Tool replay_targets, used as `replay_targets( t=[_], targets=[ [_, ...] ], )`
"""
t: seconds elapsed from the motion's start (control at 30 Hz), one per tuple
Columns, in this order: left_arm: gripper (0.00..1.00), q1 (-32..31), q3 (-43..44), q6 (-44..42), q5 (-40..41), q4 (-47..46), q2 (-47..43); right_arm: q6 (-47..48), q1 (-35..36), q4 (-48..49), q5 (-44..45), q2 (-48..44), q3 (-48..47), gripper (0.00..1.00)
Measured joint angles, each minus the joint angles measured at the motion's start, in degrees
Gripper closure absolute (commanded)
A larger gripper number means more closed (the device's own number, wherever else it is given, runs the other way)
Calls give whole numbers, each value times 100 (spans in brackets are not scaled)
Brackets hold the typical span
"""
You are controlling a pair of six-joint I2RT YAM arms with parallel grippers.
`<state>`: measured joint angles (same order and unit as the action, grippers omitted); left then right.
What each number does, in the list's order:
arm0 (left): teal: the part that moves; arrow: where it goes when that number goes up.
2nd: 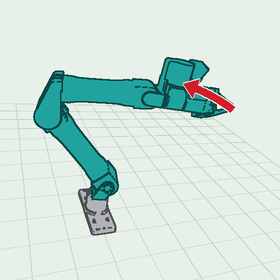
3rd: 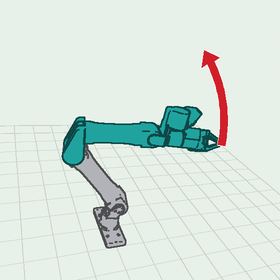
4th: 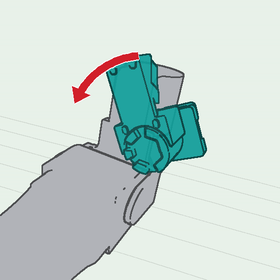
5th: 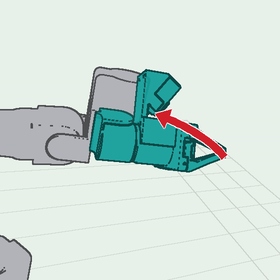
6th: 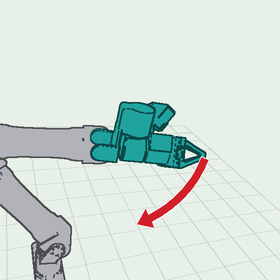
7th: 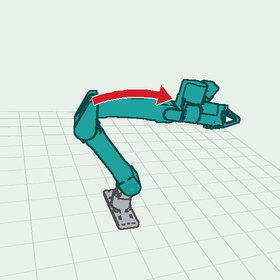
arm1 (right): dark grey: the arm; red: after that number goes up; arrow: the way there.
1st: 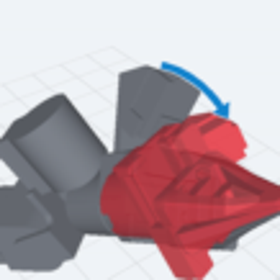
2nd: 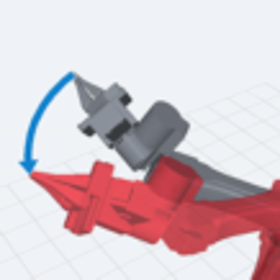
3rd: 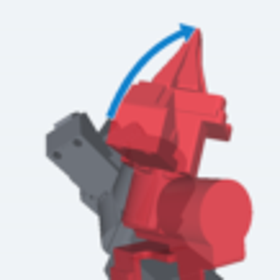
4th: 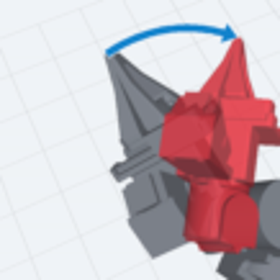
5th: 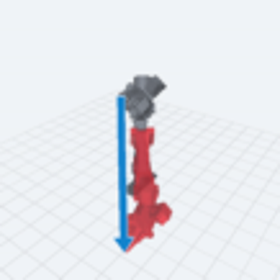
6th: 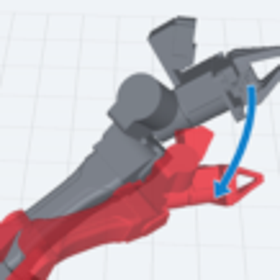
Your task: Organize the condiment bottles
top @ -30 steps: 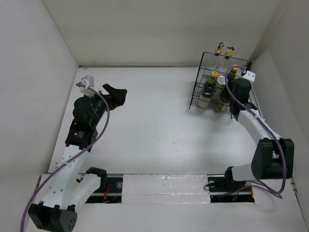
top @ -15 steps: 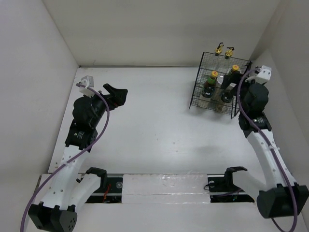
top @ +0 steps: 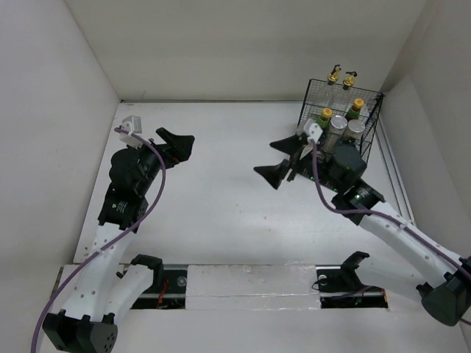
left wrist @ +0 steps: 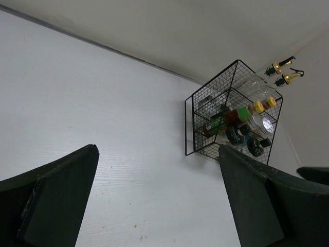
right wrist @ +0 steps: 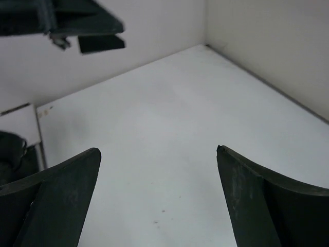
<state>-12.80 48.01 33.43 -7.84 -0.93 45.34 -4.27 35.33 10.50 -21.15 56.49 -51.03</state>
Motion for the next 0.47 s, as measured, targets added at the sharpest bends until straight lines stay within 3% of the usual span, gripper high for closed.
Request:
replay_targets(
  t=[0.17, 0.47],
  targets=[
    [0, 0, 0, 9, 20, 52, -125, 273, 691, -31, -9, 326, 31, 0],
    [0, 0, 2, -4, 20, 72, -455, 492, 977, -17, 214, 479, 28, 0]
  ],
)
